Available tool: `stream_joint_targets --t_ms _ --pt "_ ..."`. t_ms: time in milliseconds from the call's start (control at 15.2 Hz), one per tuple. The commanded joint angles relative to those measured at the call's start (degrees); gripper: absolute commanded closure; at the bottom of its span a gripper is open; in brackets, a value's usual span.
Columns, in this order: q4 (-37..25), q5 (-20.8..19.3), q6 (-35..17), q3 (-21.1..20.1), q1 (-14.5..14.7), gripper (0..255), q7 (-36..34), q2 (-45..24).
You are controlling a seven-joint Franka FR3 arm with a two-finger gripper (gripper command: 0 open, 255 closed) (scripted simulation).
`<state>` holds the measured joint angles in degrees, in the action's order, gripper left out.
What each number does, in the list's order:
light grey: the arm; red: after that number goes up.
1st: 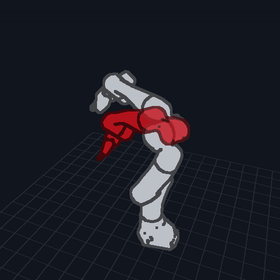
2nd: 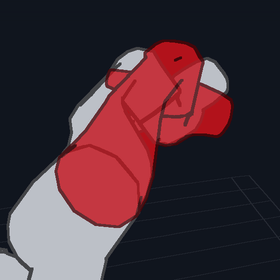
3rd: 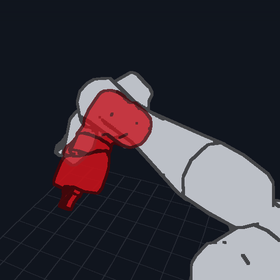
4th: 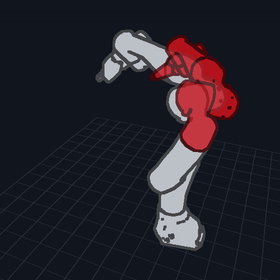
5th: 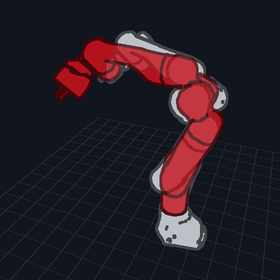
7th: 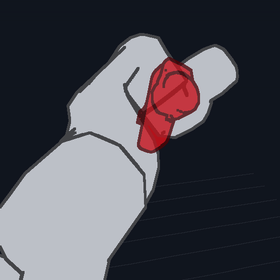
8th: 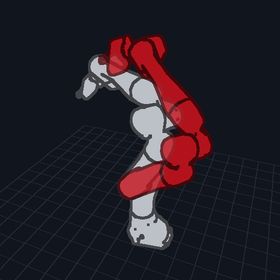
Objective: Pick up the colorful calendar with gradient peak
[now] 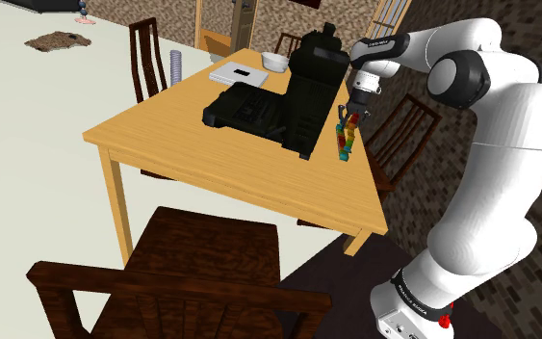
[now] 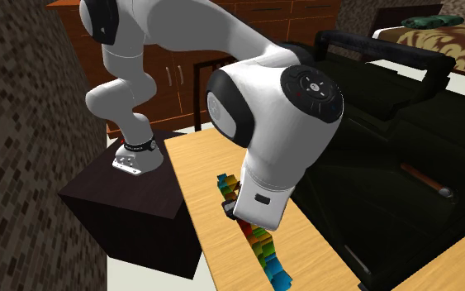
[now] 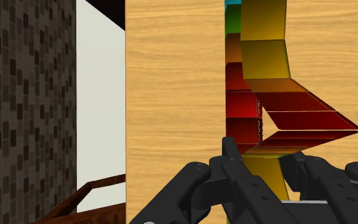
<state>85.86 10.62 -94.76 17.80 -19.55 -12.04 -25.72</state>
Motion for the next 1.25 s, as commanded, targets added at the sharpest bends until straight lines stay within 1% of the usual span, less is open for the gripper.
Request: stream_joint_targets --t_ms 0,66,462,1056,1188 --pt "0.0 0.0 0.0 0.0 0.0 255 0.0 0.0" --pt "0.0 0.0 0.0 0.0 0.0 255 0.0 0.0" --pt "-3.5 -0.3 4.2 0.2 -0.2 255 -0.4 0.8" --pt "-10.1 -0.4 11.0 0.3 -0.7 255 -1.0 1.0" --pt "-10.2 -0.4 11.1 0.3 -0.7 255 -1.0 1.0"
